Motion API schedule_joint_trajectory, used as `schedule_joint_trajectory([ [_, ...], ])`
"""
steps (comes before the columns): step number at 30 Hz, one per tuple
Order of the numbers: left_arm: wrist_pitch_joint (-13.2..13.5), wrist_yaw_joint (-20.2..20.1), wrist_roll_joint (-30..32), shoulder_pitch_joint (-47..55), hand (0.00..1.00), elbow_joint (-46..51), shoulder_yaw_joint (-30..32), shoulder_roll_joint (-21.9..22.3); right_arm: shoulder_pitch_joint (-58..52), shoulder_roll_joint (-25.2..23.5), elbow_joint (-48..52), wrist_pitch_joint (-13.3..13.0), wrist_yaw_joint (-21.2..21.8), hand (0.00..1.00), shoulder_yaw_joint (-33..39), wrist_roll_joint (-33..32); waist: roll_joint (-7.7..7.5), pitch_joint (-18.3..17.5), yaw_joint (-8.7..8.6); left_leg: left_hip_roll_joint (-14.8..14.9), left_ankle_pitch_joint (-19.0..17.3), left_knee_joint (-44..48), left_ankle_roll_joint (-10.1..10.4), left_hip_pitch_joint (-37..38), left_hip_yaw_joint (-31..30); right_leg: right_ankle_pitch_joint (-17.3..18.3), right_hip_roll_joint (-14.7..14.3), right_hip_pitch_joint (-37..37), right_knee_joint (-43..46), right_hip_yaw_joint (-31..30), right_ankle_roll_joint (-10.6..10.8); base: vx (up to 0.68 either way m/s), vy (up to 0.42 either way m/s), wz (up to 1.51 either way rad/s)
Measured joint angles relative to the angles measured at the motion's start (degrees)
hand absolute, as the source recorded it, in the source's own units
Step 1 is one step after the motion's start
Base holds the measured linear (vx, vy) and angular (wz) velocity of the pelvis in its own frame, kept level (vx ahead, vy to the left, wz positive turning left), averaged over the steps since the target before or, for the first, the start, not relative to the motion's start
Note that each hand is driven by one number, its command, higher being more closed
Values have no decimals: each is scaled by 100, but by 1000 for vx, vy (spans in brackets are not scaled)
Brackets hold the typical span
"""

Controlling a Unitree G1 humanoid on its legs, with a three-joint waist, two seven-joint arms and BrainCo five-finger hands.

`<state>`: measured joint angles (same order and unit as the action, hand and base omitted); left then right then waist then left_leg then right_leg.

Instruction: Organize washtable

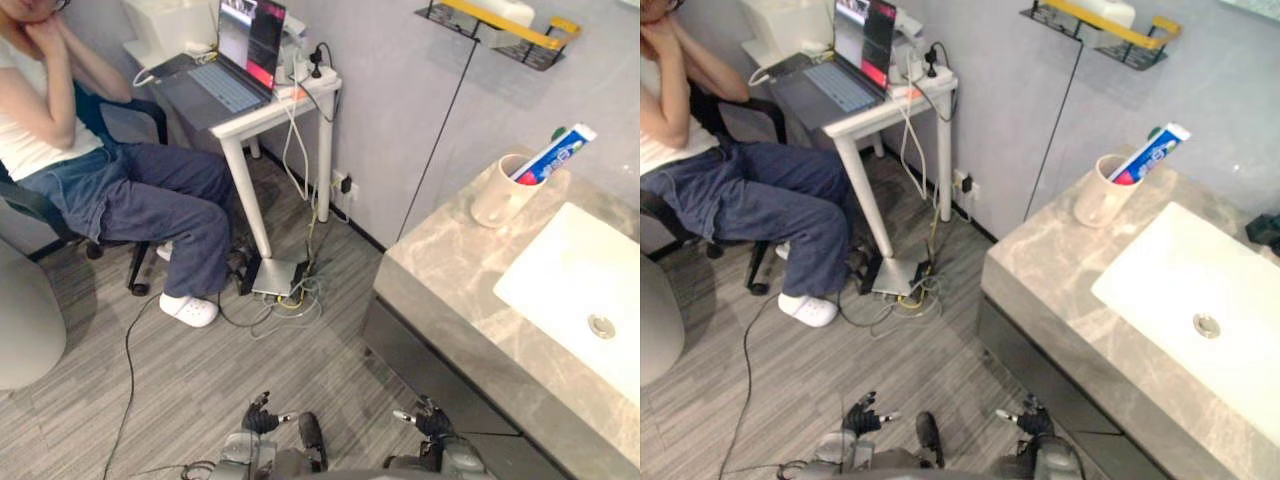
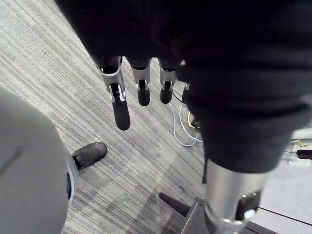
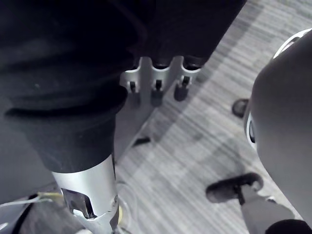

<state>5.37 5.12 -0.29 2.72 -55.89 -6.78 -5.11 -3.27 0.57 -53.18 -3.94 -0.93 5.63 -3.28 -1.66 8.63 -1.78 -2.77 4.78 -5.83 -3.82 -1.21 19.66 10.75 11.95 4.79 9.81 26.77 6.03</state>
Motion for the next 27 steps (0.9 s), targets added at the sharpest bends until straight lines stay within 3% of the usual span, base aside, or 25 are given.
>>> schedule_joint_trajectory([
  [2, 5, -5, -1, -5, 0, -26, 23, 14, -2, -12, -12, 3, 0, 0, -11, 72, -5, -22, -2, -56, -16, 0, -19, -19, -71, 80, 35, 6, 34, 73, 119, 31, -34, 18],
  [5, 14, -10, -3, -7, 0, 9, 22, 11, -3, 0, -110, 32, 8, 0, -156, 156, -137, -70, 12, -368, -130, 6, -152, -89, -436, 442, 375, -20, 537, 312, 374, 121, -8, 73],
  [7, 5, 2, -6, -9, 0, 36, 18, 61, -11, 7, -94, 39, 27, 0, -238, 170, -165, -103, 62, -508, -107, 56, -276, -84, -969, 423, 483, -260, 1406, -190, 266, 188, -24, 119],
  [8, 6, -3, -11, -40, 0, 42, 4, 73, 31, 97, -36, 20, 86, 0, -310, 164, -69, -112, 17, -409, -112, 277, -363, -190, -1480, 602, 108, -638, 1934, -1226, -114, 241, -3, 137],
  [11, 5, 1, -13, -38, 0, 55, 3, 43, 19, 83, -37, 16, 115, 0, -474, 148, -95, -125, -16, -379, -136, 482, -295, -203, -2289, 859, -563, -932, 1874, -2503, -80, 207, -46, 166],
  [13, 6, 0, -17, -16, 0, 47, -17, 47, 71, 73, -40, 6, 118, 0, -614, 127, -127, -142, -11, -435, -161, 580, -184, -193, -2734, 826, -694, -1077, 1609, -2771, -67, 167, -68, 145],
  [15, 20, 0, -53, 5, 0, 46, -27, 51, 92, -8, -50, 3, 123, 0, -628, 107, -131, -147, 101, -517, -187, 650, -76, -122, -3146, 671, -626, -1100, 1074, -2561, -123, 156, -106, 121],
  [17, 27, 8, -130, 4, 0, 75, 5, 60, 161, -73, -70, 1, 123, 0, -684, 108, -151, -170, 226, -612, -227, 700, 42, -210, -3439, -4, -555, -1060, 678, -2430, -252, 89, -115, 100],
  [18, 30, 3, -138, 0, 0, 104, 10, 103, 216, -71, -97, -2, 124, 0, -682, 108, -54, -191, 259, -502, -427, 738, 305, -294, -3409, -105, -522, -964, 500, -2161, -300, 19, -103, 103],
  [19, 31, 2, -142, -24, 0, 120, 20, 135, 315, -112, -106, -2, 122, 0, -696, 107, 12, -135, 242, -273, -673, 960, 447, -478, -2778, -171, -511, -812, 322, -1838, -326, 4, -121, 124],
  [20, 24, 2, -144, -40, 0, 119, 15, 186, 356, -76, -111, -3, 113, 0, -711, 104, 46, -84, 184, -65, -683, 1144, 503, -623, -2288, -171, -516, -722, 282, -1571, -326, -8, -99, 115],
  [21, 26, -5, -144, -55, 0, 124, 7, 218, 385, -38, -143, -2, 114, 0, -727, 105, 102, -49, 169, 59, -680, 1237, 507, -679, -1981, -171, -520, -652, 282, -1414, -326, -13, -64, 101],
  [23, 23, -5, -154, -100, 0, 130, -62, 263, 439, 40, -189, 2, 102, 0, -742, 104, 174, -32, 119, 516, -696, 1496, 480, -793, -689, -137, -484, -475, 287, -996, -335, 0, -21, 91],
  [24, 15, -5, -154, -112, 0, 126, -84, 265, 485, 67, -184, 1, 93, 0, -741, 102, 169, -14, 105, 689, -750, 1619, 391, -813, 13, -40, -414, -407, 309, -843, -296, 10, 7, 68],
  [27, 5, -15, -146, -160, 0, 125, -232, 252, 529, 111, -181, 1, 81, 0, -729, 56, 154, 11, 75, 752, -975, 1782, 81, -838, 832, 144, -193, -334, 437, -582, -127, 31, 77, 58],
])
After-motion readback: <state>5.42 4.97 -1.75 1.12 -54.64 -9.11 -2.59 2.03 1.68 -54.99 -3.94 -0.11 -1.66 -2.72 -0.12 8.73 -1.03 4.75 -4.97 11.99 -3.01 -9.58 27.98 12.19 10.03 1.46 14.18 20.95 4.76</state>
